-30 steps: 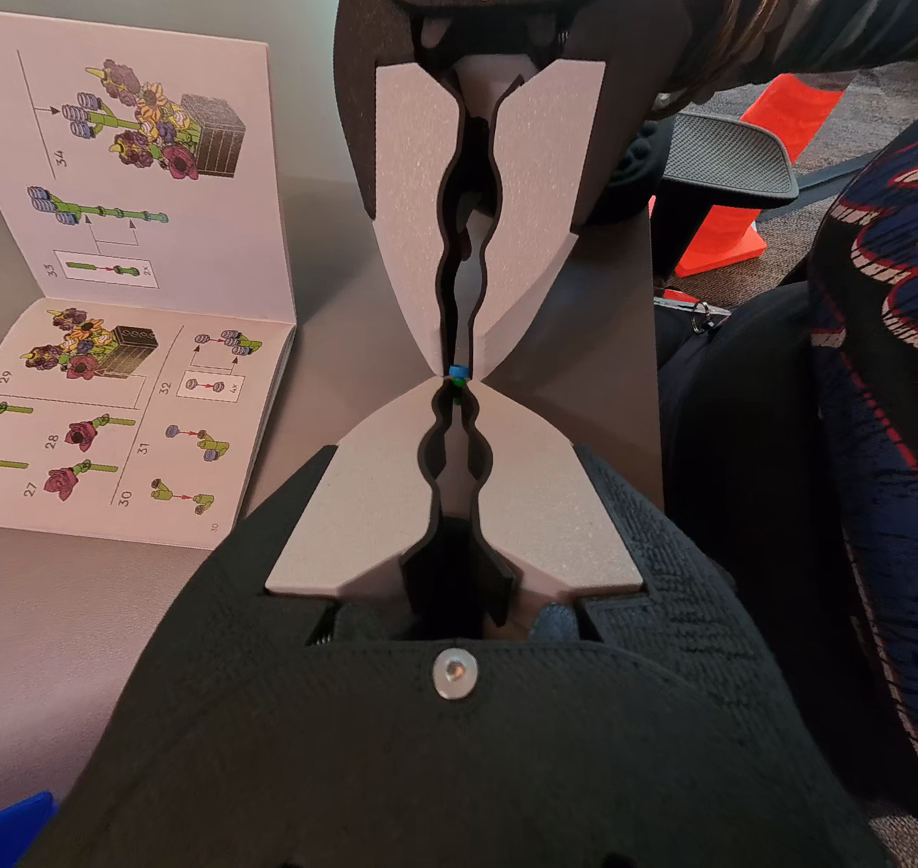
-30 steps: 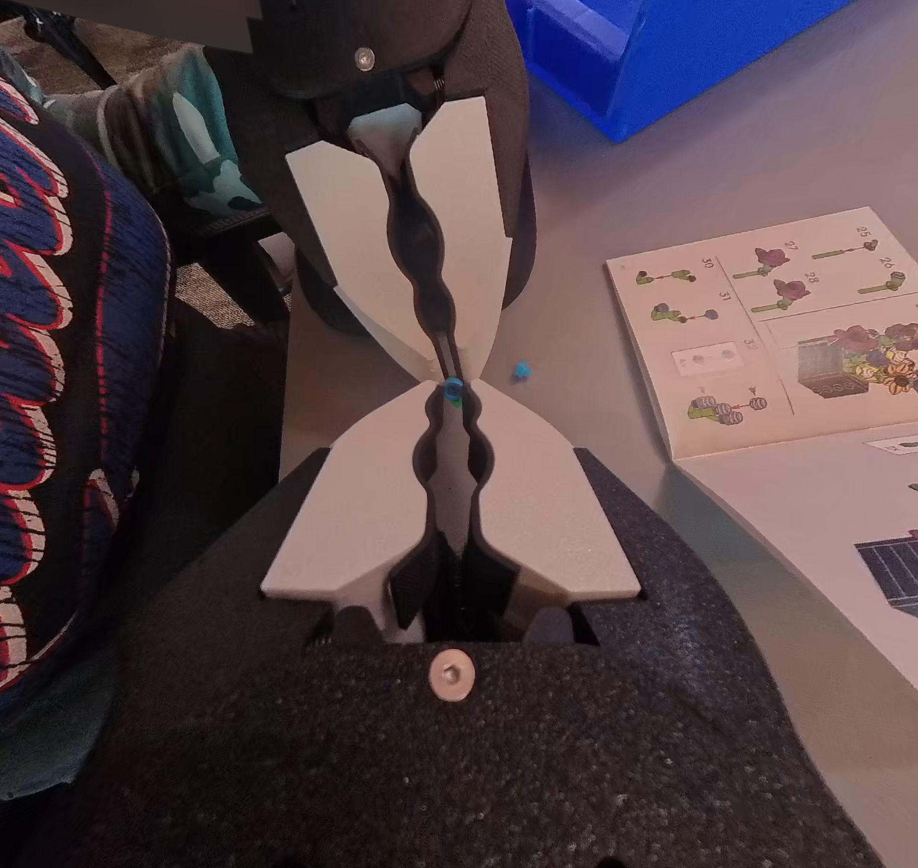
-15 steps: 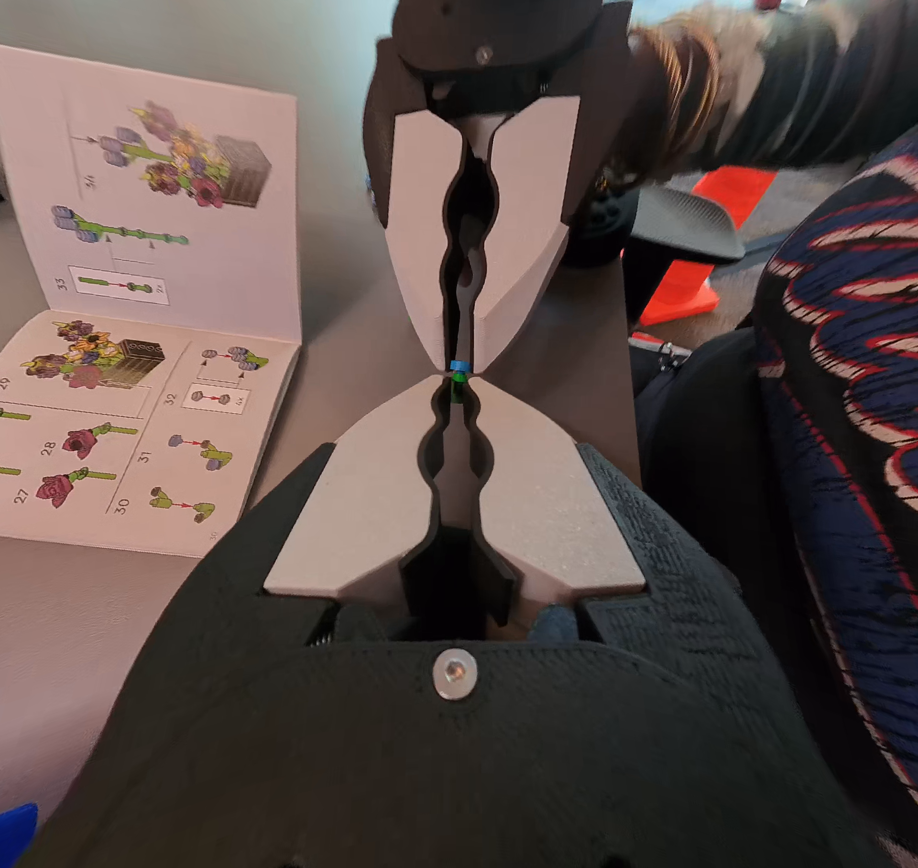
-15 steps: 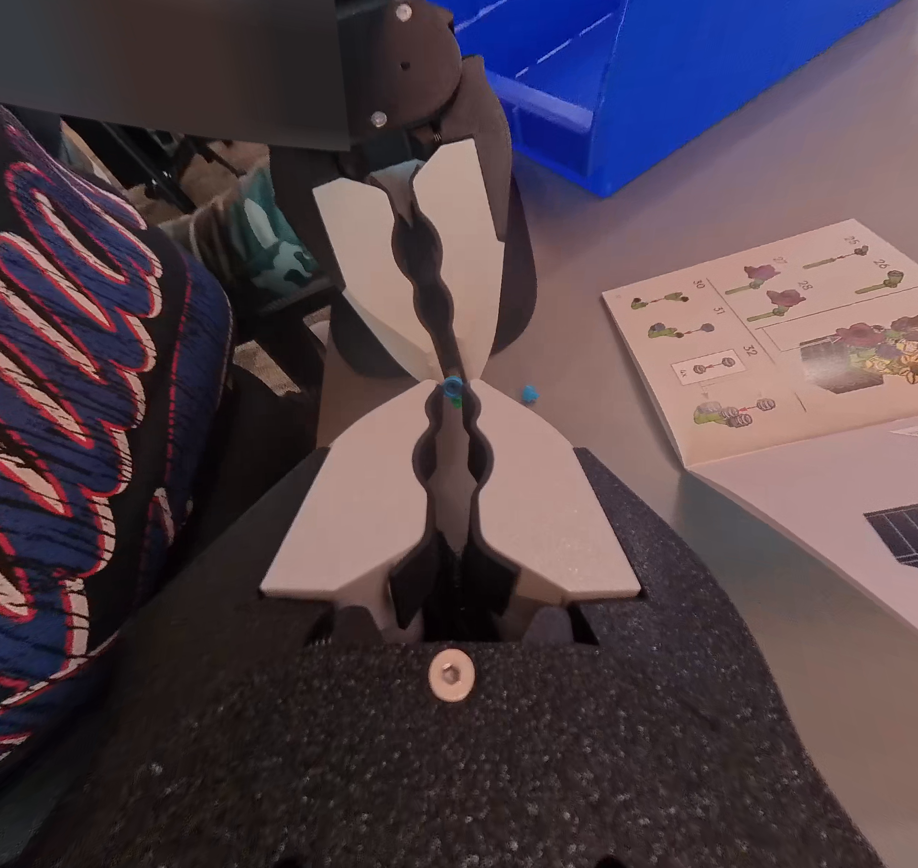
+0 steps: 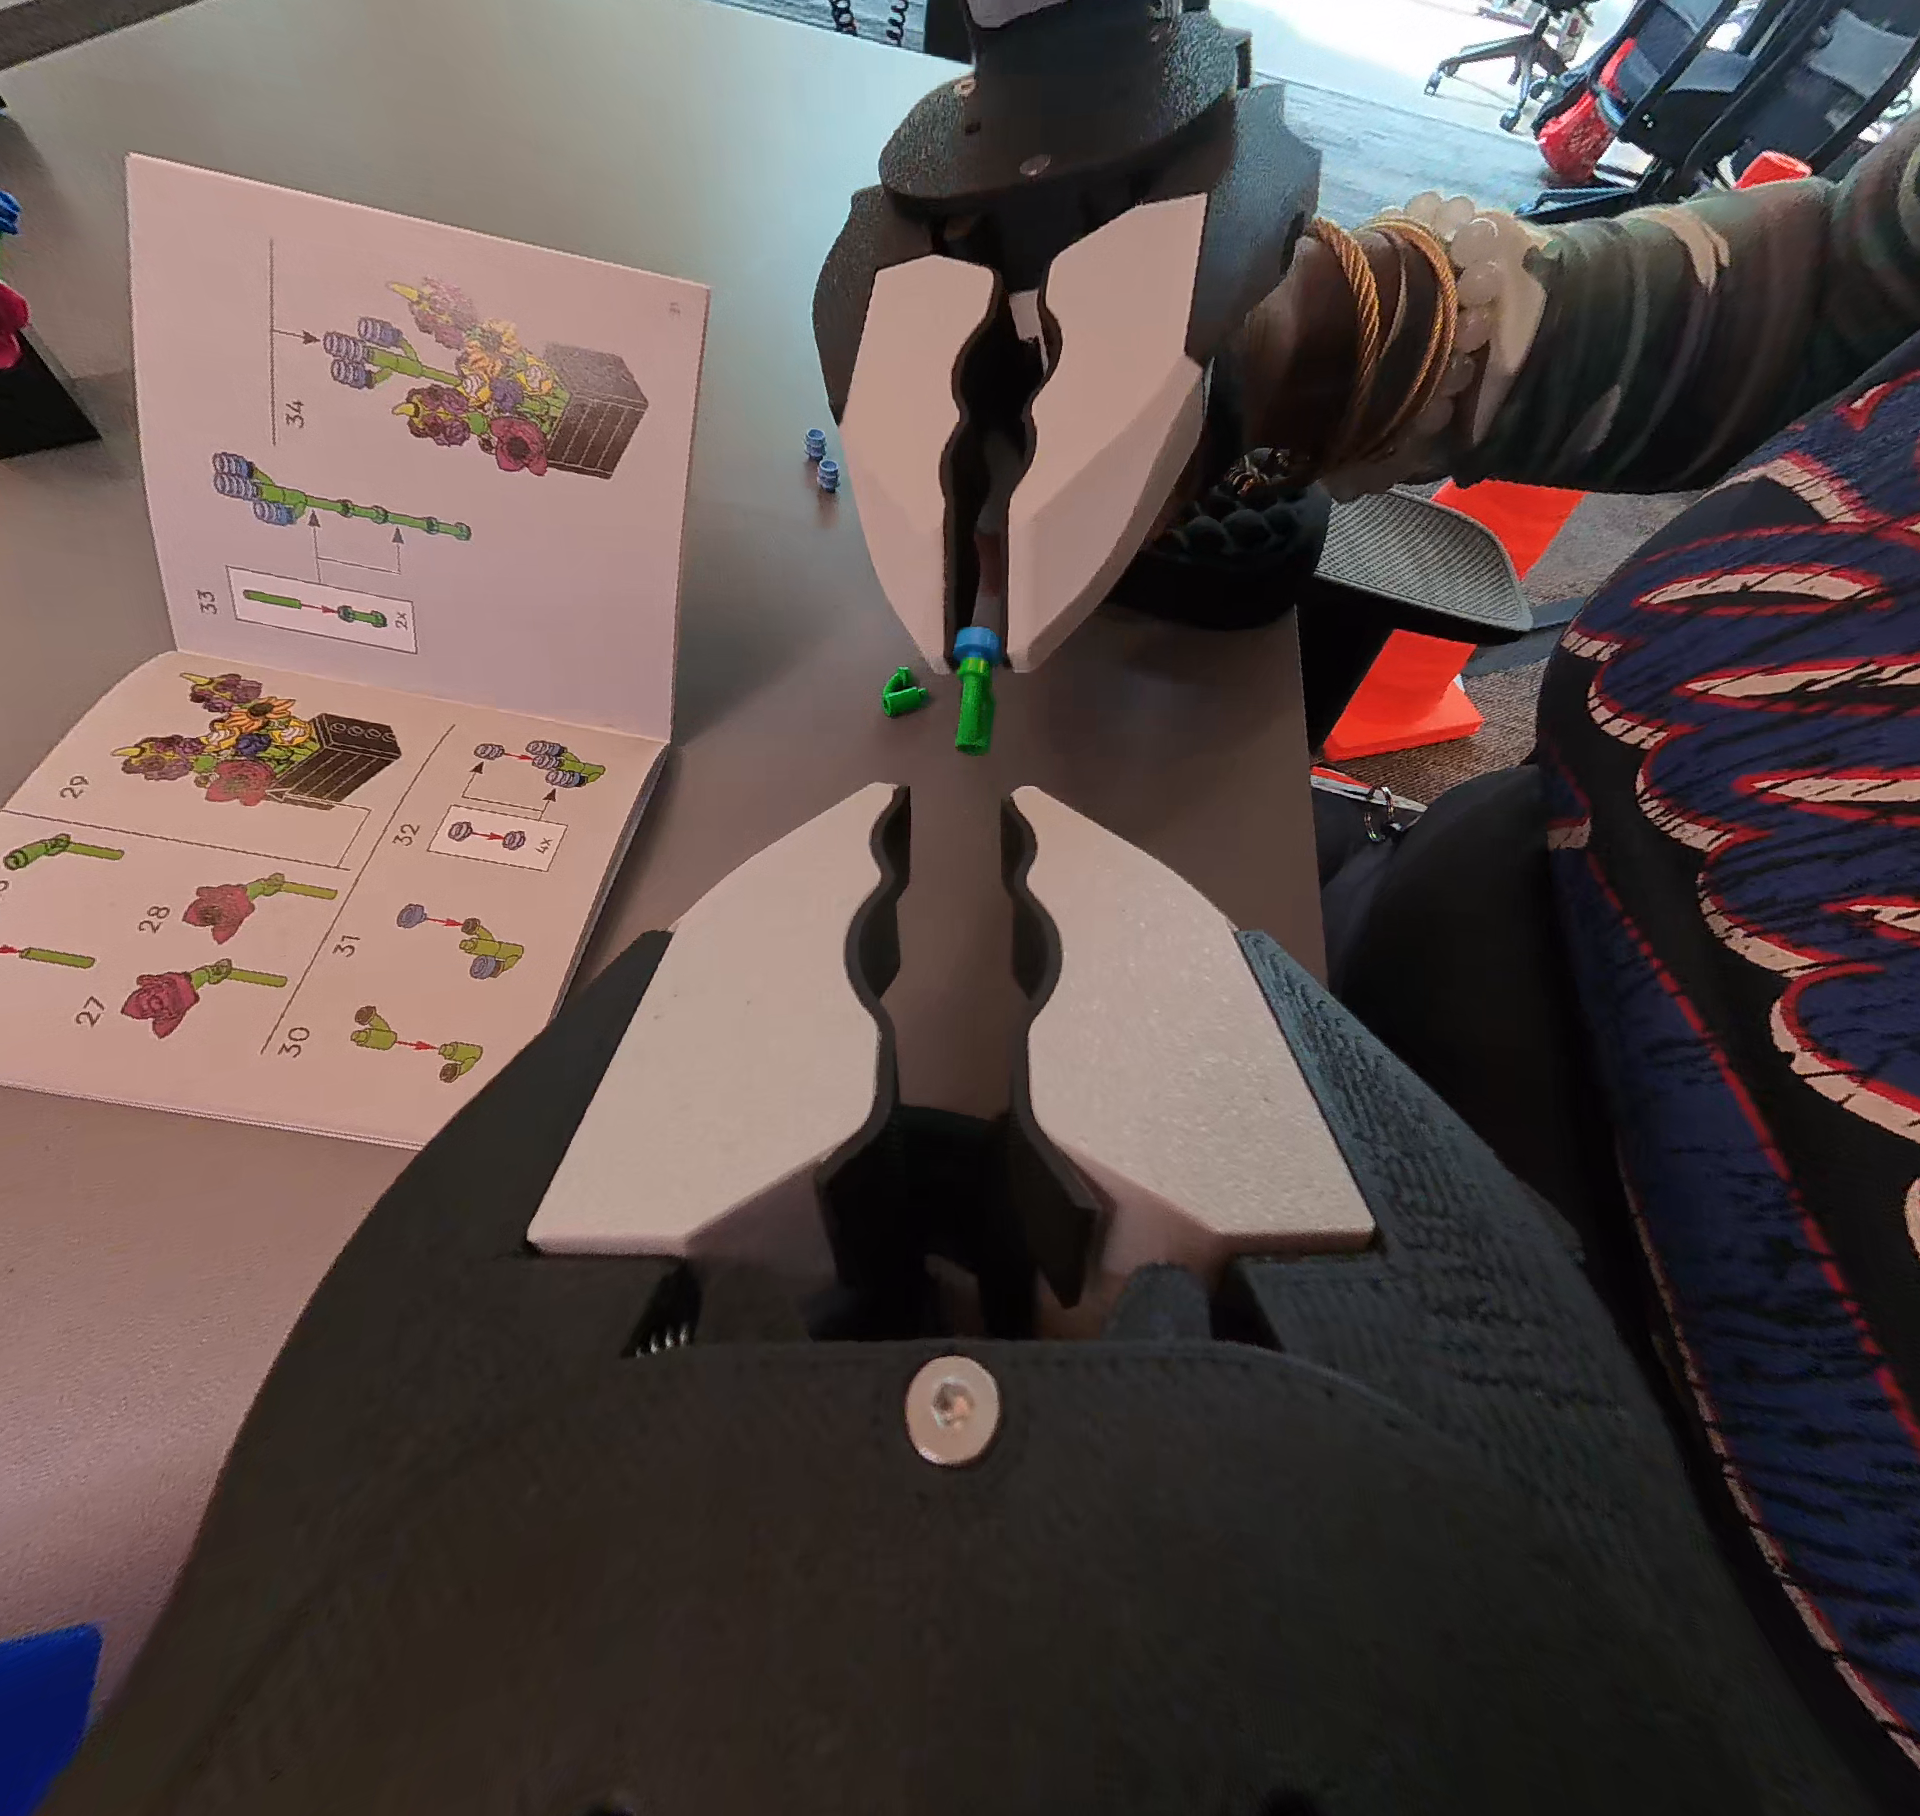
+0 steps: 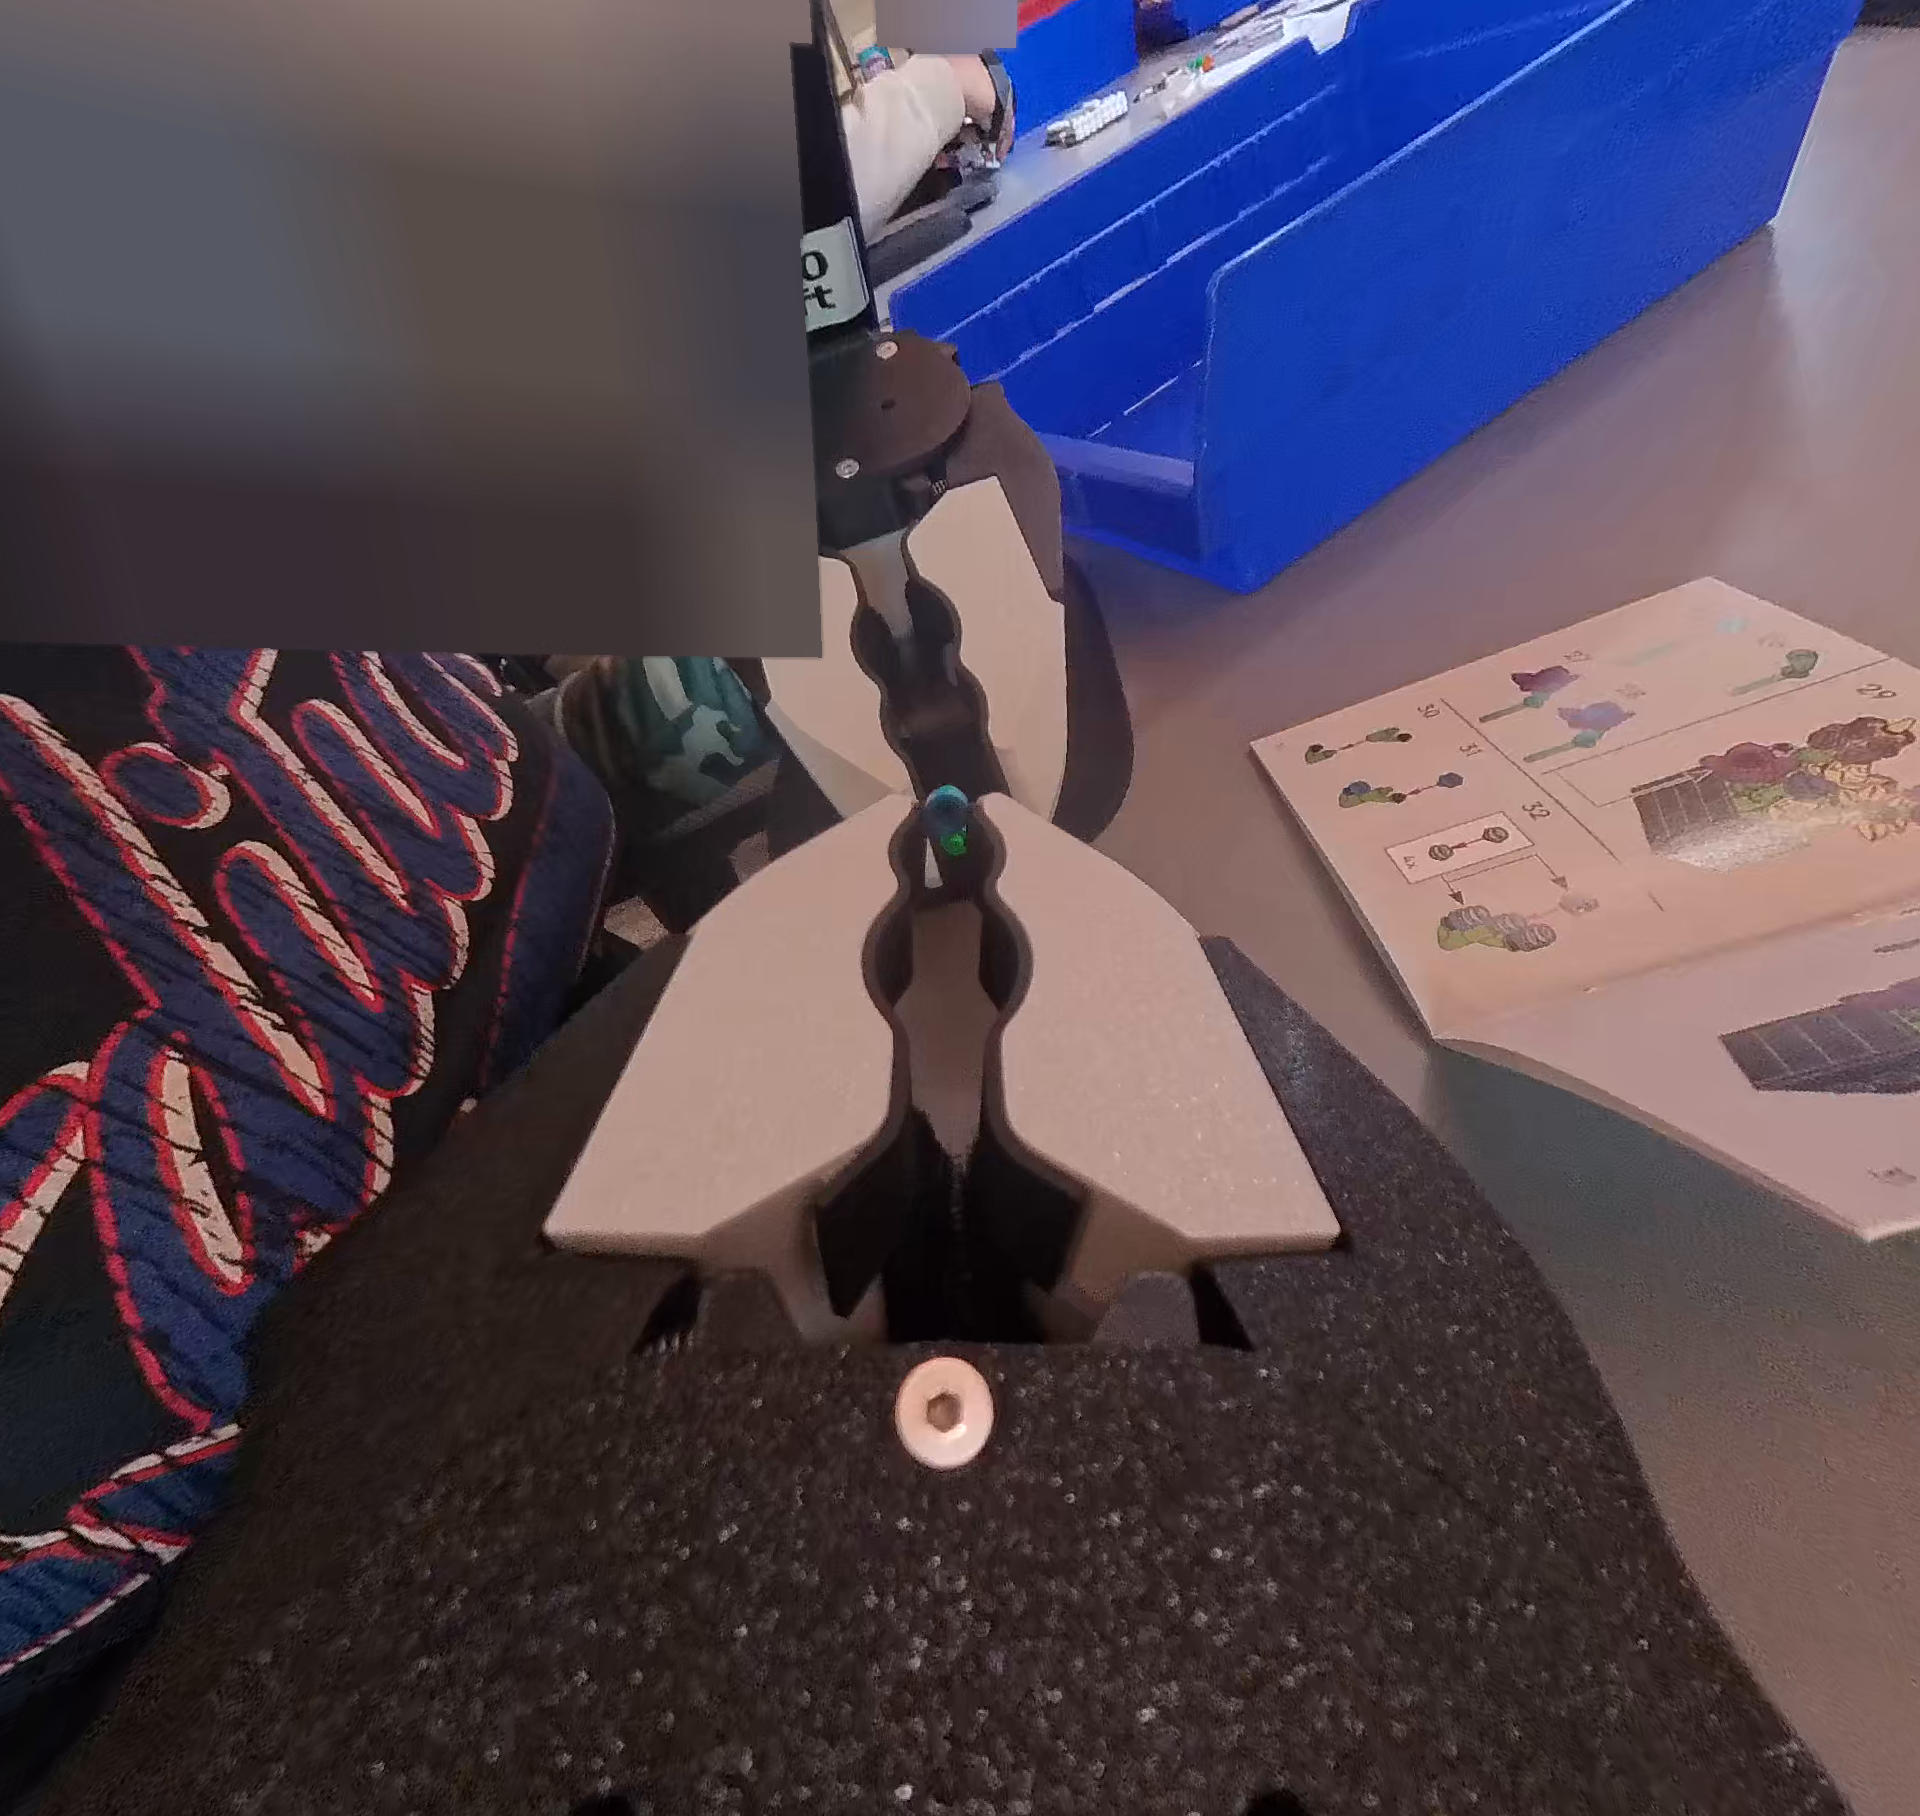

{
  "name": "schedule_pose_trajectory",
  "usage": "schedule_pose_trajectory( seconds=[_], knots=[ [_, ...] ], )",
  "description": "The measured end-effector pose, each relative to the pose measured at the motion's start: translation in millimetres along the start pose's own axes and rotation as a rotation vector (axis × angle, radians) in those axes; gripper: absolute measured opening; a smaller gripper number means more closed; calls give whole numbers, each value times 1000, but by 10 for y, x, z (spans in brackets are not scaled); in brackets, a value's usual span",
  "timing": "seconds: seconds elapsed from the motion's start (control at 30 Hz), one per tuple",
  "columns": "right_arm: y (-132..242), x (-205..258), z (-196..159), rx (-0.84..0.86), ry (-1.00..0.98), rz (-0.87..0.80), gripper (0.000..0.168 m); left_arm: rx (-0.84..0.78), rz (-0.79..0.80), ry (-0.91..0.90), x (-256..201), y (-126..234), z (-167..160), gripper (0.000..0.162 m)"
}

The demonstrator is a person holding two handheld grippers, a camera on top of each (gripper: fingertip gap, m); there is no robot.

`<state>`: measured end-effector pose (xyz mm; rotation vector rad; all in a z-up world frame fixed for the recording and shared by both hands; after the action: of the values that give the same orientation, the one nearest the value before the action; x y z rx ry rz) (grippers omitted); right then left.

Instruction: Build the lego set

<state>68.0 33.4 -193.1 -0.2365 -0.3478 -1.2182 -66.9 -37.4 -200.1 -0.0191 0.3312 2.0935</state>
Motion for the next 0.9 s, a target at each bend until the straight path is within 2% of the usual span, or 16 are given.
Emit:
schedule_pose_trajectory(
  seconds=[0.43, 0.6, 0.9],
  knots=[
    [-49, -22, -26, -43, -9, 11, 7, -49, 7, 13, 18, 36, 17, 16],
    [-66, -16, -38, -46, 6, 15, 7, -52, 7, -6, 4, 37, 16, 5],
    [-66, -12, -39, -50, 15, 14, 7, -55, 5, -7, 4, 38, 15, 9]
  ],
)
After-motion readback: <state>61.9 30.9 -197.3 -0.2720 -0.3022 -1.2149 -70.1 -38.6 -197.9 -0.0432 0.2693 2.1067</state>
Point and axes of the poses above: each gripper's, where its closed fingertips meet, y back along the fingers, z out of its top, x = y × z across the jaws, the point moved 8 cm from there along y, back along the fingers, and after that the axes turned 11 degrees about -x, right-handed, at the moved point
